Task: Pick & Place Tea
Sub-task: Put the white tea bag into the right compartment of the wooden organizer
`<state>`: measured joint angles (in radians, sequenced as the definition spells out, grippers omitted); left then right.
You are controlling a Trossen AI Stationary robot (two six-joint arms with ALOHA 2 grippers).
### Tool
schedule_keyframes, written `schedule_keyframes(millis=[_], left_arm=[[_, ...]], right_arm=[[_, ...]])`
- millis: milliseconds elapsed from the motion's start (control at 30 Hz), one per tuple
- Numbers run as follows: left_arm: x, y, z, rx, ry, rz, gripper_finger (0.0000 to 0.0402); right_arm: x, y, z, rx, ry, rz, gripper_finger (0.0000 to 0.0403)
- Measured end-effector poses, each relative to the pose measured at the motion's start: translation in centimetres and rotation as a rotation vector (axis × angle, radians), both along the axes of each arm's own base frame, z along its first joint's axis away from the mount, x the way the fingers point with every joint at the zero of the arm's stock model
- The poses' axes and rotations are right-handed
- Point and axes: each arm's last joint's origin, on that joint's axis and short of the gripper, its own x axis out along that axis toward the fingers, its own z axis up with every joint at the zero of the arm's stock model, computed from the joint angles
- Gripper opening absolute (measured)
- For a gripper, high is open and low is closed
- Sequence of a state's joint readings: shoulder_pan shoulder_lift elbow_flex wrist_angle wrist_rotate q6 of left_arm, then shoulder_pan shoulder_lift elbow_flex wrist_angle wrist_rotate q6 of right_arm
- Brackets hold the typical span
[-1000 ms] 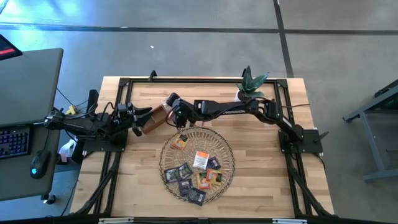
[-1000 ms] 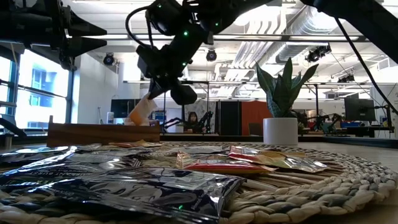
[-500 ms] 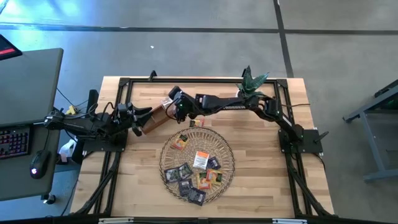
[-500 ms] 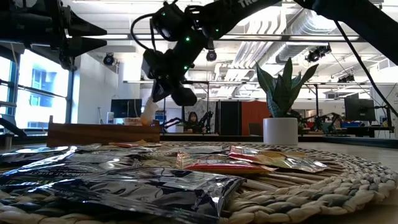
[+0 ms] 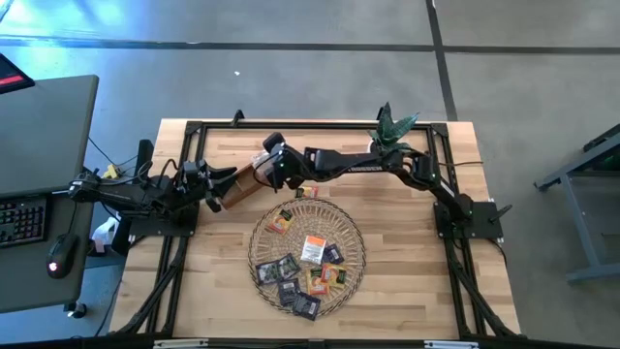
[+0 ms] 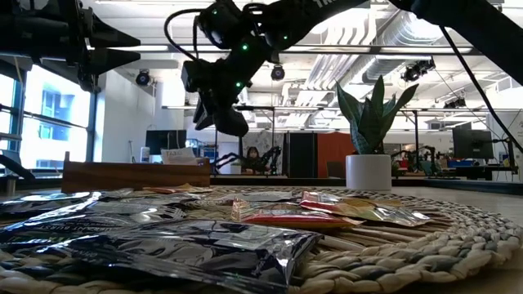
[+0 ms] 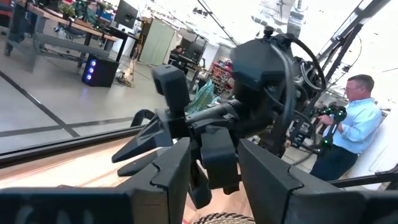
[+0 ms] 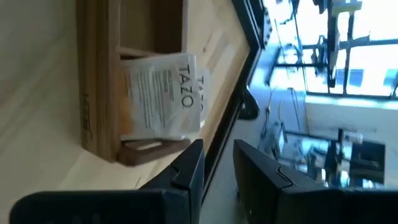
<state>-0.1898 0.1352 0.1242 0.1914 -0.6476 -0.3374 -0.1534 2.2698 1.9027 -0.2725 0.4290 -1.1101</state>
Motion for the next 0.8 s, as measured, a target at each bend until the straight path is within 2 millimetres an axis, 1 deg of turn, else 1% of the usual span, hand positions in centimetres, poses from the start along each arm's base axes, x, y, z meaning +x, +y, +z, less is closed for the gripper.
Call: schedule_keyframes(millis=[100, 133, 267, 367, 400, 500, 567, 667, 733, 800], left_arm=[[0.0, 0.0, 0.0, 0.000, 0.000, 0.000, 0.0135], [0.0, 0.0, 0.0, 0.000, 0.000, 0.000, 0.0135], [0.0, 0.0, 0.0, -0.003, 0.001, -0.010, 0.0135], [0.1, 0.0, -0.2, 0.000, 0.018, -0.015, 0.0135], [0.1, -0.1, -0.3, 0.002, 0.025, -0.020, 0.0135], [0.1, -0.1, -0.4, 0.008, 0.036, -0.045, 0.0135], [0.1, -0.2, -0.4, 0.012, 0.035, -0.075, 0.0135], [0.2, -0.3, -0.3, 0.017, 0.032, -0.126, 0.0135], [0.2, -0.4, -0.3, 0.019, 0.030, -0.153, 0.0135], [0.2, -0.4, -0.3, 0.004, 0.023, -0.165, 0.0135]], right_arm=[[-0.2, 1.0, 0.7, -0.043, 0.005, -0.057, 0.0079], [-0.3, 1.4, 1.2, -0.034, -0.020, -0.079, 0.0079], [-1.8, 3.0, 3.4, 0.094, -0.038, -0.109, 0.0078], [-3.3, 4.4, 5.5, 0.175, -0.042, -0.133, 0.0075], [-3.9, 4.7, 6.5, 0.202, -0.060, -0.151, 0.0073], [-6.2, 5.9, 9.2, 0.314, -0.088, -0.219, 0.0065], [-7.9, 6.5, 10.4, 0.426, -0.075, -0.235, 0.0060], [-10.2, 7.5, 10.6, 0.627, -0.048, -0.221, 0.0053], [-11.5, 8.1, 9.8, 0.748, -0.036, -0.215, 0.0051], [-12.8, 8.9, 8.5, 0.828, -0.018, -0.204, 0.0052]])
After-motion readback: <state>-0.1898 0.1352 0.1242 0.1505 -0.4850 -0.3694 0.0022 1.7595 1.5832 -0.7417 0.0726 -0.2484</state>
